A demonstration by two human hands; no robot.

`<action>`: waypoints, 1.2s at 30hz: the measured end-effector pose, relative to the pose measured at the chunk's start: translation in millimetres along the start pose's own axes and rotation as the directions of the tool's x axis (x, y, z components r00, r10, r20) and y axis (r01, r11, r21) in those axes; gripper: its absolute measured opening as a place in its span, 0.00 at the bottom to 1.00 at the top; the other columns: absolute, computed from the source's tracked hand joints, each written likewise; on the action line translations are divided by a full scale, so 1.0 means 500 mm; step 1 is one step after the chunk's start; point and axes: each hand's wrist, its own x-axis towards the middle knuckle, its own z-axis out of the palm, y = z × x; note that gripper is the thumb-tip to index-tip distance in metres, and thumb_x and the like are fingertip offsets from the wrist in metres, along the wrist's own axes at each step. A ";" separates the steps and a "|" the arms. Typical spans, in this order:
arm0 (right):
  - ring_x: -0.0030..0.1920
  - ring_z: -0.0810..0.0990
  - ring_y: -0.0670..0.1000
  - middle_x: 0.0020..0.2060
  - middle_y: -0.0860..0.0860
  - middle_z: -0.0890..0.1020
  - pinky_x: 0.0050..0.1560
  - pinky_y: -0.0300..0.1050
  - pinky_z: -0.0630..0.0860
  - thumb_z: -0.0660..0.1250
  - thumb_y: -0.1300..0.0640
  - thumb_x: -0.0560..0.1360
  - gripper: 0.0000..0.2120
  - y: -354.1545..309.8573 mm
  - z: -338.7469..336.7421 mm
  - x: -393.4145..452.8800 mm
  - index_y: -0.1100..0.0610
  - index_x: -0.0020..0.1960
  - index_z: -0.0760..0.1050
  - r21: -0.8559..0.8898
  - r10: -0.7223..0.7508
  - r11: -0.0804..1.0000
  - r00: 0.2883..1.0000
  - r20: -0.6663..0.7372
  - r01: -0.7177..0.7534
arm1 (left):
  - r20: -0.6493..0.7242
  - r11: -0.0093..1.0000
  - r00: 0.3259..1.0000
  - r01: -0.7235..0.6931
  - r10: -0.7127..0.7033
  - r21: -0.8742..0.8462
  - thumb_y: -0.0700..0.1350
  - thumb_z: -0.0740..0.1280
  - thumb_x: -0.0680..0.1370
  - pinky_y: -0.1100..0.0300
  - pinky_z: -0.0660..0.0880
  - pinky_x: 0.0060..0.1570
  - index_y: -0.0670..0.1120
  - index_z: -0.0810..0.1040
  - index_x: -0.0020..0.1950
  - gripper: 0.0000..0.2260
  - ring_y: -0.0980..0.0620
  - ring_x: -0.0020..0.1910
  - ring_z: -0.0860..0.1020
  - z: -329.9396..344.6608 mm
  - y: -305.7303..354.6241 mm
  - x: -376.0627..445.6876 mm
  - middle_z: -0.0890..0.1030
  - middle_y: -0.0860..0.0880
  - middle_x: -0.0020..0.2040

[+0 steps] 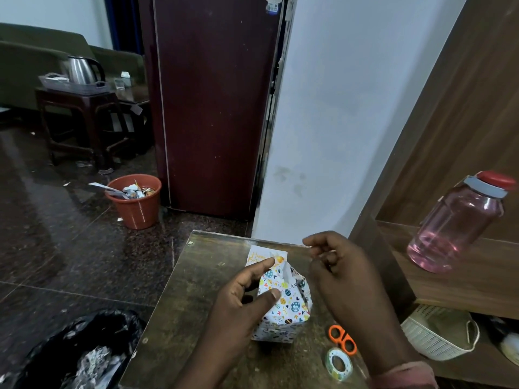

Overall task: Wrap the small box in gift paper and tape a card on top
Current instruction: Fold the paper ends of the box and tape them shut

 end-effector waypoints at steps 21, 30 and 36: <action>0.36 0.81 0.42 0.35 0.43 0.84 0.33 0.30 0.70 0.68 0.59 0.75 0.08 -0.039 0.036 -0.015 0.46 0.47 0.83 -0.326 0.004 0.945 1.000 0.018 0.002 | -0.014 0.992 1.000 0.023 -0.025 -0.125 0.45 0.79 0.69 0.58 0.79 0.48 0.65 0.82 0.62 0.25 0.58 0.49 0.82 0.011 0.003 0.002 0.86 0.57 0.55; 0.56 0.84 0.40 0.54 0.41 0.86 0.50 0.35 0.80 0.63 0.74 0.78 0.21 0.025 0.015 -0.040 0.51 0.59 0.82 0.330 0.044 0.937 0.977 0.211 -0.113 | -0.017 0.990 0.999 0.025 -0.028 -0.138 0.44 0.79 0.68 0.56 0.82 0.45 0.59 0.83 0.62 0.24 0.55 0.43 0.83 0.009 0.001 0.001 0.86 0.52 0.54; 0.60 0.81 0.39 0.57 0.39 0.85 0.59 0.38 0.77 0.70 0.66 0.78 0.18 0.071 0.012 -0.059 0.47 0.62 0.81 0.372 0.076 0.908 0.950 0.302 -0.191 | 0.005 0.985 1.000 0.026 -0.025 -0.169 0.41 0.78 0.69 0.53 0.82 0.50 0.55 0.84 0.62 0.23 0.46 0.53 0.85 0.010 -0.001 0.003 0.86 0.46 0.57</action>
